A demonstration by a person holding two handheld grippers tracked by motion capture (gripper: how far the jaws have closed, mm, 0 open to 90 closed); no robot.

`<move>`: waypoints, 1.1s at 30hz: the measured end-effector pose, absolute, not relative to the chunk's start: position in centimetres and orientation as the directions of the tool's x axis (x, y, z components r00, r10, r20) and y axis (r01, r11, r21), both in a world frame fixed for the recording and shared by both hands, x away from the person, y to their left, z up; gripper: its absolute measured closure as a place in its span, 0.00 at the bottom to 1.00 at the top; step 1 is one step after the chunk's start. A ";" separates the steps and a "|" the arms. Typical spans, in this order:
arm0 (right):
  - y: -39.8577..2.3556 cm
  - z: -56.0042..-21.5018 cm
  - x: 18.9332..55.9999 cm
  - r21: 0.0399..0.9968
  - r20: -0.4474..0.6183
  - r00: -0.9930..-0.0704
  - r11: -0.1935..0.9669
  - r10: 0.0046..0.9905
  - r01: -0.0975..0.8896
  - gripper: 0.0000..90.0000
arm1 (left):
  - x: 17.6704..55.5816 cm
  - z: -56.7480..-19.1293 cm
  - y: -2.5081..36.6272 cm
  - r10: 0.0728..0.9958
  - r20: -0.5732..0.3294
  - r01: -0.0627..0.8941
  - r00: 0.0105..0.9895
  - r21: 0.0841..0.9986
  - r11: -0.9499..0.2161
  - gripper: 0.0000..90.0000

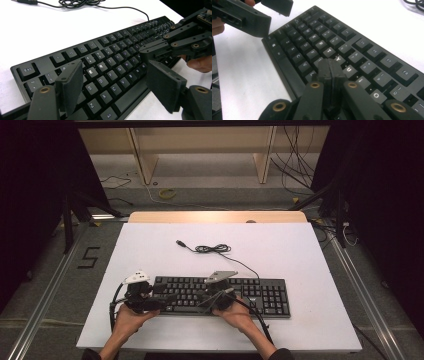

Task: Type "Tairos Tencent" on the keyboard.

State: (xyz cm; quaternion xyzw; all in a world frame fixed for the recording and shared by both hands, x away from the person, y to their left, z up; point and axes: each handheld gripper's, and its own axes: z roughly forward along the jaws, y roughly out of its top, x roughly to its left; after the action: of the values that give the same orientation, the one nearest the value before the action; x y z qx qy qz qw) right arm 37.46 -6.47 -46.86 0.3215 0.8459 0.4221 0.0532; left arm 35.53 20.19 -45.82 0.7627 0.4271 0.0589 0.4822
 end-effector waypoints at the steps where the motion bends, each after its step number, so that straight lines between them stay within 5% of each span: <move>1: -6.4 -46.9 37.5 0.747 0.182 -0.788 0.439 0.588 0.500 1.00 | 35.5 -45.8 20.2 0.707 -0.325 0.596 0.628 0.786 -0.168 0.33; 25: -5.7 -48.1 37.2 0.708 0.172 -0.798 0.491 0.577 0.508 1.00 | 35.3 -46.1 20.4 0.709 -0.324 0.601 0.627 0.780 -0.174 0.33; 33: -6.7 -47.0 37.3 0.750 0.218 -0.789 0.419 0.575 0.512 0.91 | 35.4 -46.3 20.2 0.709 -0.319 0.602 0.629 0.777 -0.185 0.33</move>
State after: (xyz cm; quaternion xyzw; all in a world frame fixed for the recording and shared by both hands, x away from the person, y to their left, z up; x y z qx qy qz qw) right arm 37.26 -6.70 -46.95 0.3229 0.8415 0.4317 0.0361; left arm 35.36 20.21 -46.26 0.7678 0.4267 0.0563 0.4746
